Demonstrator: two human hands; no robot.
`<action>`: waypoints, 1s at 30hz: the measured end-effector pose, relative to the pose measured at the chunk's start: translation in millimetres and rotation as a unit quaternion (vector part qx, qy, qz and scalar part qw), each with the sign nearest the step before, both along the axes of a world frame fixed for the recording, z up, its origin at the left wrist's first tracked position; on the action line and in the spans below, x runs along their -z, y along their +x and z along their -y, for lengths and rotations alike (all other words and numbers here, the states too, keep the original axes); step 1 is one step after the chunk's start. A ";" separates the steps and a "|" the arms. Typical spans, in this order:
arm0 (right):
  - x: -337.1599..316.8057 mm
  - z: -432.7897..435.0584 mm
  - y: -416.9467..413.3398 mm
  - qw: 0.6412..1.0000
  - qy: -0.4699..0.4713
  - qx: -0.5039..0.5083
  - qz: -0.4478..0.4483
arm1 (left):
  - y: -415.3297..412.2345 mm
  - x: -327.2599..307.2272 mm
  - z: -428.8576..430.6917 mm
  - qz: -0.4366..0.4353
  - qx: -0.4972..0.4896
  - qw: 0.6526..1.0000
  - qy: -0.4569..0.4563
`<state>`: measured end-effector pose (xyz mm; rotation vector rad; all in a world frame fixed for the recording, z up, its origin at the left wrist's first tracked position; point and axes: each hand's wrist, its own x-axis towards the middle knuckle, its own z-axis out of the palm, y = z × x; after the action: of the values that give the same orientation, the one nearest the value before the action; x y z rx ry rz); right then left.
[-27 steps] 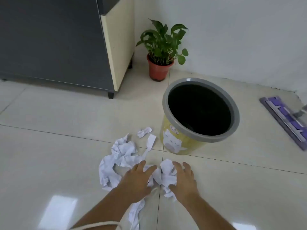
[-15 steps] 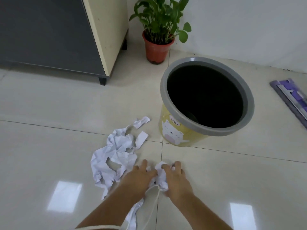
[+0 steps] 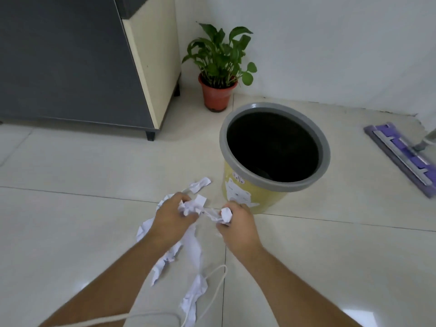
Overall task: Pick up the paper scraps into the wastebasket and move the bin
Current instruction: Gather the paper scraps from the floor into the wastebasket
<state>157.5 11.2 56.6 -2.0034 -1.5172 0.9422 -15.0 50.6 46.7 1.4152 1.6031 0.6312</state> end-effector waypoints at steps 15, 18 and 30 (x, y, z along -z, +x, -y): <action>-209.9 -58.7 94.6 0.981 0.148 0.122 0.030 | 107.2 -201.8 -81.2 0.202 -0.050 0.974 0.088; -199.8 -60.9 123.7 0.983 0.101 0.150 0.039 | 147.6 -194.7 -81.2 0.200 -0.047 0.977 0.056; -166.1 -61.6 103.8 0.992 0.083 0.086 0.052 | 76.9 -164.6 -82.7 0.225 -0.069 0.972 -0.008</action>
<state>261.3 72.9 222.6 -2.0501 -1.4001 0.6324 61.9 133.3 211.4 1.0577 1.3429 0.9425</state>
